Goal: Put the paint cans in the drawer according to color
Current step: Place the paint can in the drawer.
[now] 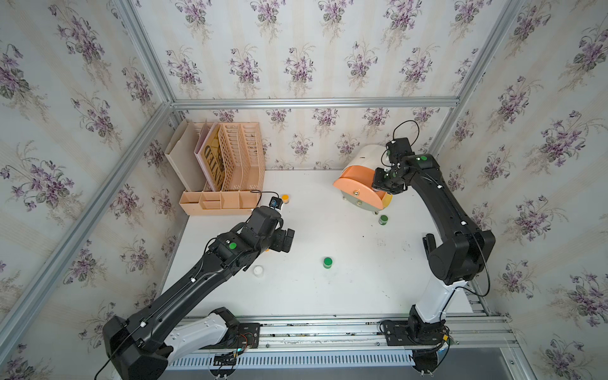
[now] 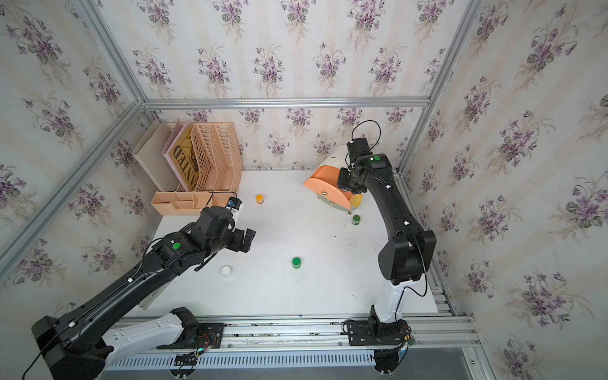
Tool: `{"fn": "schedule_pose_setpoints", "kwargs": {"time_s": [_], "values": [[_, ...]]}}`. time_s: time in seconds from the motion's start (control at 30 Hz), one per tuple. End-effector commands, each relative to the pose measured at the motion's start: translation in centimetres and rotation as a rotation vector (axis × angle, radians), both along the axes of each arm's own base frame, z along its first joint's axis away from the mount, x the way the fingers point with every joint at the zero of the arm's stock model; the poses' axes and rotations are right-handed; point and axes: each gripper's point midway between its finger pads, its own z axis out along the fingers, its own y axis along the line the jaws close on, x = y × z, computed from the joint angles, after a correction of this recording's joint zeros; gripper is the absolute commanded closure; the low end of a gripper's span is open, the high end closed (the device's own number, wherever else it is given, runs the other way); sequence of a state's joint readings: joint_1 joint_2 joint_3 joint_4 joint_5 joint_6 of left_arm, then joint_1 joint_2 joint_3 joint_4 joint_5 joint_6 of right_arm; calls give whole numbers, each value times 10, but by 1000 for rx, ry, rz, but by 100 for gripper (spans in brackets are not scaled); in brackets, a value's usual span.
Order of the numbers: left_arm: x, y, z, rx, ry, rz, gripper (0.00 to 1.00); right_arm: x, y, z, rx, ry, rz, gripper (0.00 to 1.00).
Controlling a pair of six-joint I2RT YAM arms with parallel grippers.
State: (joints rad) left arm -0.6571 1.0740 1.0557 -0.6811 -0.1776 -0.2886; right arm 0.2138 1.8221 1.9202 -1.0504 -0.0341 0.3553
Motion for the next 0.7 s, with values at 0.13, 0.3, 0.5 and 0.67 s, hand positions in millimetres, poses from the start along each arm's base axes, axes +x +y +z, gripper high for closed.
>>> {"fn": "schedule_pose_setpoints", "kwargs": {"time_s": [0.13, 0.3, 0.5, 0.67], "values": [[-9, 6, 3, -9, 23, 14, 1, 0, -3, 13, 1, -39, 12, 51], [-15, 11, 6, -5, 28, 20, 1, -2, -3, 22, 11, -53, 19, 50], [-31, 26, -5, 23, 119, 77, 1, -12, -4, 60, 28, -124, 24, 50], [-53, 54, -38, 125, 270, 204, 1, -28, -1, 89, 59, -190, 50, 50]]}}
